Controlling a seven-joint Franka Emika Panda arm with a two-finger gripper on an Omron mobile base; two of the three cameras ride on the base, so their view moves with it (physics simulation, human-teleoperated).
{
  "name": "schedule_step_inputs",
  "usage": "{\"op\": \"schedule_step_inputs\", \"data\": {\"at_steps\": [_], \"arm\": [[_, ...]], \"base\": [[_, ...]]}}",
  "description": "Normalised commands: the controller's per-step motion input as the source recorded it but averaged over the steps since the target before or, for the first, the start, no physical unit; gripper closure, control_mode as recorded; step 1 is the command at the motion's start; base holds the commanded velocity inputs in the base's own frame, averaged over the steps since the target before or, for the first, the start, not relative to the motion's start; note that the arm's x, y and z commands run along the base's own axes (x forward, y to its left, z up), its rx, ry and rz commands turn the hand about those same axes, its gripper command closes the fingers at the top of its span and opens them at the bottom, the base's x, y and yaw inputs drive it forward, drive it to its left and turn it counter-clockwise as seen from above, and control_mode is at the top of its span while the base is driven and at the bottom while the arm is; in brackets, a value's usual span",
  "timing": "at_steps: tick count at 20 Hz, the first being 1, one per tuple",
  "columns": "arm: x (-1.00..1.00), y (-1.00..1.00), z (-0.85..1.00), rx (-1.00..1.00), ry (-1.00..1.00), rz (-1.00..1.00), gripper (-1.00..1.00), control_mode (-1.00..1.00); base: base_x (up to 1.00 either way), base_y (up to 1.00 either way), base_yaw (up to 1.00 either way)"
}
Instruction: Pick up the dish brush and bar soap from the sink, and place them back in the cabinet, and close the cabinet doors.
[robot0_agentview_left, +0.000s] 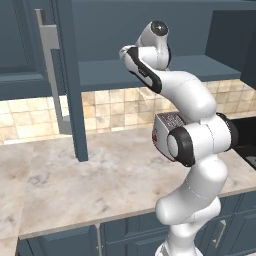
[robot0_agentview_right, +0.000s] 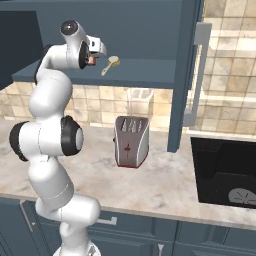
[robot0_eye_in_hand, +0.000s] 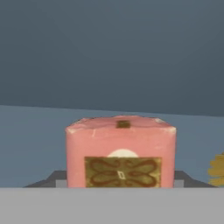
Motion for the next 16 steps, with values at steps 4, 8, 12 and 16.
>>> {"op": "schedule_step_inputs", "data": {"at_steps": [4, 8, 12, 16], "arm": [[0.00, 0.00, 0.00, 0.00, 0.00, 0.00, -1.00, -1.00], [-0.01, 0.00, 0.00, 0.00, 0.00, 0.00, -1.00, -1.00], [-0.11, 0.00, -0.04, 0.00, 0.00, 0.00, -1.00, -1.00], [-0.10, 0.00, -0.03, 0.00, -0.02, 0.00, -1.00, -1.00]], "base": [[0.00, 0.00, 0.00], [0.00, 0.00, 0.00], [0.00, 0.00, 0.00], [0.00, 0.00, 0.00]]}}
